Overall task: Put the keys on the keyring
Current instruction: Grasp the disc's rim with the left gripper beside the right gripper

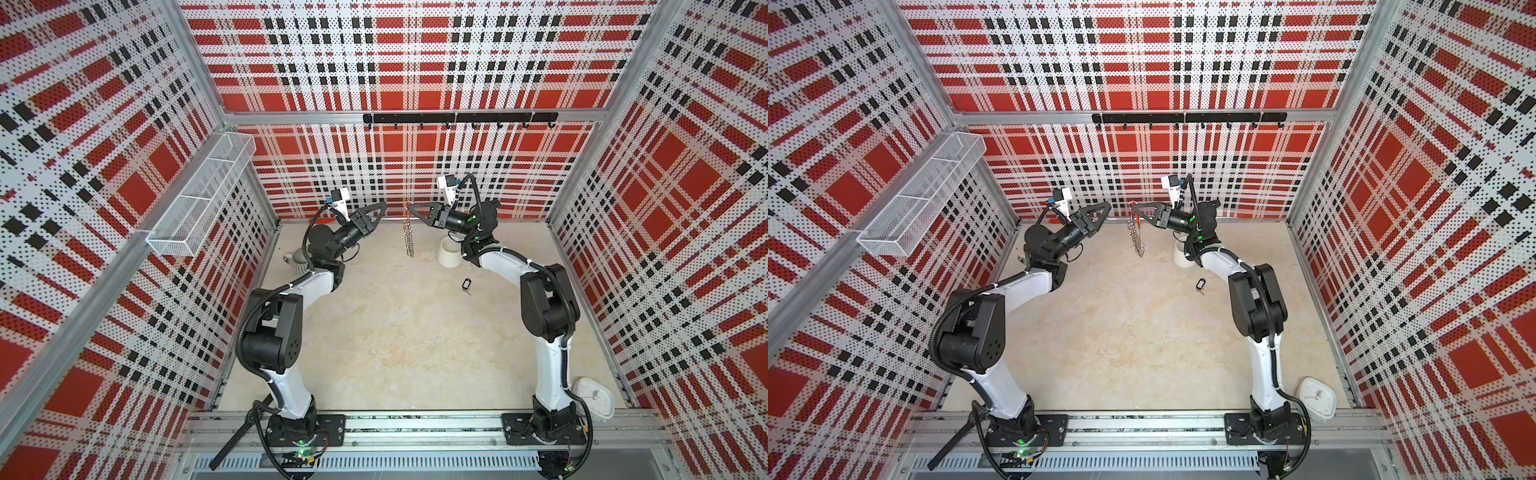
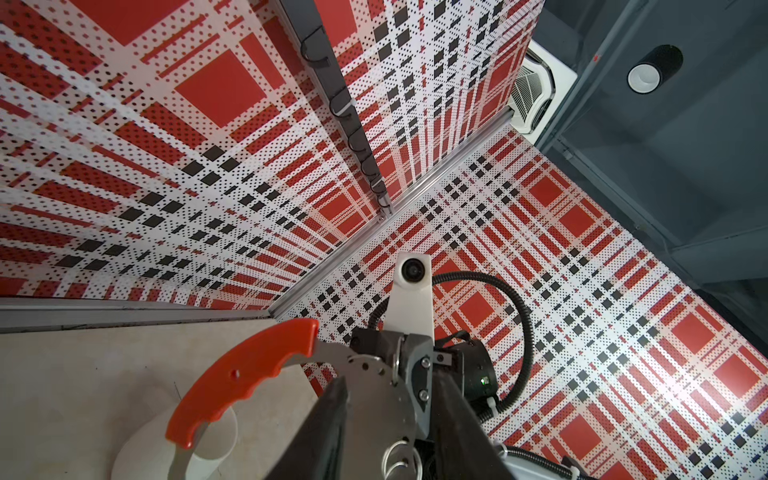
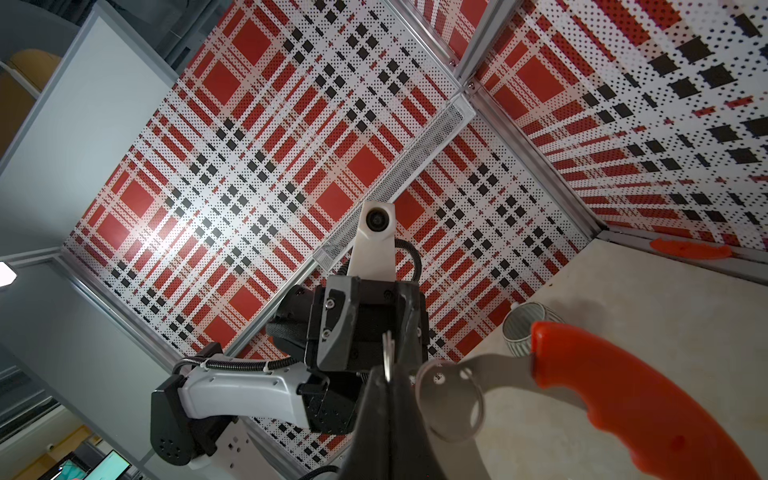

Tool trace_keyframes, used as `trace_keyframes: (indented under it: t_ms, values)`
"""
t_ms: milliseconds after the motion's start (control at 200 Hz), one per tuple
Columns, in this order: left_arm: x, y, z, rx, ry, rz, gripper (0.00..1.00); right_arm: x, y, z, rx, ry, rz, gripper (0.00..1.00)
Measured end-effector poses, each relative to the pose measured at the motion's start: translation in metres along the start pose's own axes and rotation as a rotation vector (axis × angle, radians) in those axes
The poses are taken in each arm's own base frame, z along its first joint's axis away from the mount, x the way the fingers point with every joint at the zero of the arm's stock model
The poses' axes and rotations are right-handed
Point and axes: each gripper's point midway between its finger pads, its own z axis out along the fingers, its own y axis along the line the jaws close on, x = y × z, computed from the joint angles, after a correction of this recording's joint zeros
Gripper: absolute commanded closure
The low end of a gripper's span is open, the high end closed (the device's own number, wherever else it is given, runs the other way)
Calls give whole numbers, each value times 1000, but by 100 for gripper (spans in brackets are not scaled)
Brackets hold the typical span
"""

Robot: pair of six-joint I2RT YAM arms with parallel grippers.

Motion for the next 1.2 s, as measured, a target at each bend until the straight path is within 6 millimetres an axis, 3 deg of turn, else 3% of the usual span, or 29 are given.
trace_keyframes:
  t_ms: [200, 331, 772, 1202]
  values:
    - [-2, -14, 0, 12, -7, 10, 71, -11, 28, 5, -41, -30, -45, 100]
    - [-3, -22, 5, 28, 4, 13, 71, -9, 38, 12, -61, -42, -58, 100]
    - [-6, -43, 8, 70, 18, 42, 66, 16, 50, 32, -81, -11, -49, 100]
    - [-4, -59, 7, 99, 40, 56, 64, 14, 58, 38, -84, -22, -62, 100]
